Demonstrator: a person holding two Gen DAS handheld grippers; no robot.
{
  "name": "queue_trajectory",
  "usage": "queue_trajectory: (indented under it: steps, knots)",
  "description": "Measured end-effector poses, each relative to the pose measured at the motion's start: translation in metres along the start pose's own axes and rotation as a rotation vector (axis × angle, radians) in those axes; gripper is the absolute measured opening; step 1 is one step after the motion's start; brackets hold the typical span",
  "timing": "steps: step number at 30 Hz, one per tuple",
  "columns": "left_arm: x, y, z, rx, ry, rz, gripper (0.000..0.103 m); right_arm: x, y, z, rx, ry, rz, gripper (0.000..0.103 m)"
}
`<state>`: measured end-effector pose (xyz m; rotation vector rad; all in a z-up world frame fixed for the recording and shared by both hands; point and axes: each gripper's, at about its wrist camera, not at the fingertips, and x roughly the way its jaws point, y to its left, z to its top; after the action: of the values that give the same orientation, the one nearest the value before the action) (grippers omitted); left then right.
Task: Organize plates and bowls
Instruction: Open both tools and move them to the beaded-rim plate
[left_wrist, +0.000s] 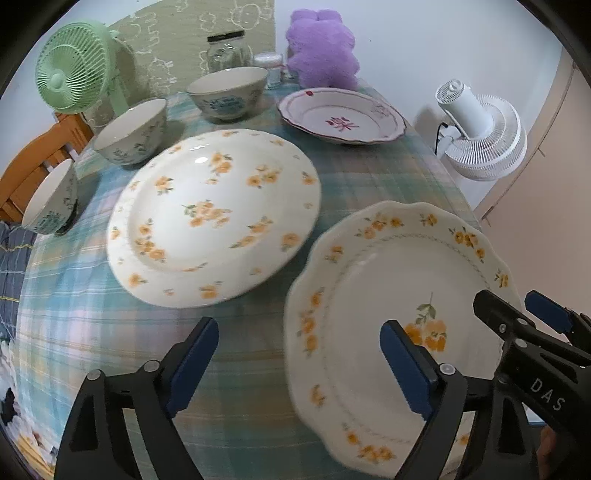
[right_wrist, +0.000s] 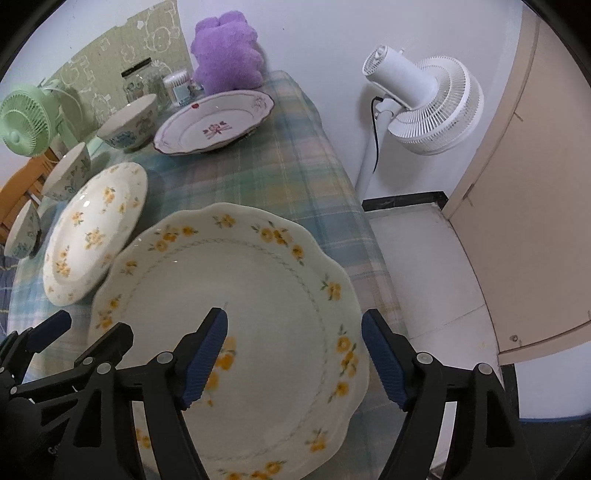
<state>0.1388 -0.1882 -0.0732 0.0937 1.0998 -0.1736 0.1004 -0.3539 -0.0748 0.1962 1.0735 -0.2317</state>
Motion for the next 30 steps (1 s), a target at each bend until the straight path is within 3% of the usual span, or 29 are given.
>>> queue_trajectory:
  steps: [7, 20, 30]
  knots:
    - [-0.012, 0.032, -0.001, 0.024, -0.026, -0.016, 0.095, -0.017, 0.033, -0.002, -0.022, -0.041, -0.043, 0.079]
    - [-0.021, 0.117, 0.022, 0.052, -0.088, 0.006, 0.096, -0.026, 0.12, 0.008, 0.01, -0.089, -0.041, 0.078]
    - [-0.004, 0.141, 0.063, 0.073, -0.114, 0.015, 0.096, -0.013, 0.158, 0.048, 0.007, -0.123, -0.05, 0.078]
